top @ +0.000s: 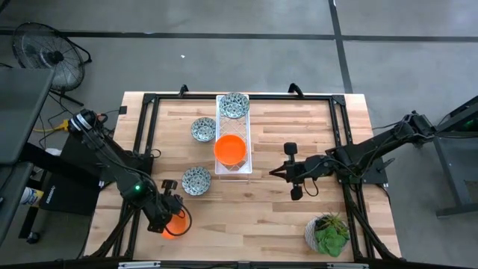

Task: Pick & Place Mini bowls
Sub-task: Stack the orange bowl on the orange bowls on the shelf

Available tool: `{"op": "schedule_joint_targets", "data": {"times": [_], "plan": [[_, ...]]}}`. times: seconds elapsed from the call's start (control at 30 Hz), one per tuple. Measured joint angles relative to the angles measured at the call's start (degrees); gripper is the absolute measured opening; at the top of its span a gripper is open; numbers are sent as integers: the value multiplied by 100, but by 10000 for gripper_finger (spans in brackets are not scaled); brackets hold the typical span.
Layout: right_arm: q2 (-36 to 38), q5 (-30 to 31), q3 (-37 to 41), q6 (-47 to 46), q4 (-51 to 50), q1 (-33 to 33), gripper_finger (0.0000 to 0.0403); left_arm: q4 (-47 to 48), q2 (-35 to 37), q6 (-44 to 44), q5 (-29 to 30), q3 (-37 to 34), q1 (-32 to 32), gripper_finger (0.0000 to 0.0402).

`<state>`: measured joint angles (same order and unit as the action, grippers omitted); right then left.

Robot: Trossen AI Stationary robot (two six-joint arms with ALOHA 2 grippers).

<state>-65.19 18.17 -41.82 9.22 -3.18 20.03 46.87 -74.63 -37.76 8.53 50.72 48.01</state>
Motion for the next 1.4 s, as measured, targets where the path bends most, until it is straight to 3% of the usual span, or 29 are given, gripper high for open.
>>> {"op": "schedule_joint_targets", "data": {"times": [0.2, 0.33, 1.03, 1.2, 1.4], "plan": [[0, 2, 0, -4, 1, 0, 0, 115, 0, 43, 56, 0, 0, 140], [0, -3, 0, -13, 2, 0, 0, 330, -61, 24, 36, -7, 0, 172], [0, -76, 0, -18, 40, 0, 0, 298, -912, 129, -240, -109, 0, 177], [0, -76, 0, -18, 42, 0, 0, 295, -964, 107, -244, -109, 0, 150], [0, -76, 0, -18, 44, 0, 0, 261, -964, 135, -358, -109, -1, 44]]}}
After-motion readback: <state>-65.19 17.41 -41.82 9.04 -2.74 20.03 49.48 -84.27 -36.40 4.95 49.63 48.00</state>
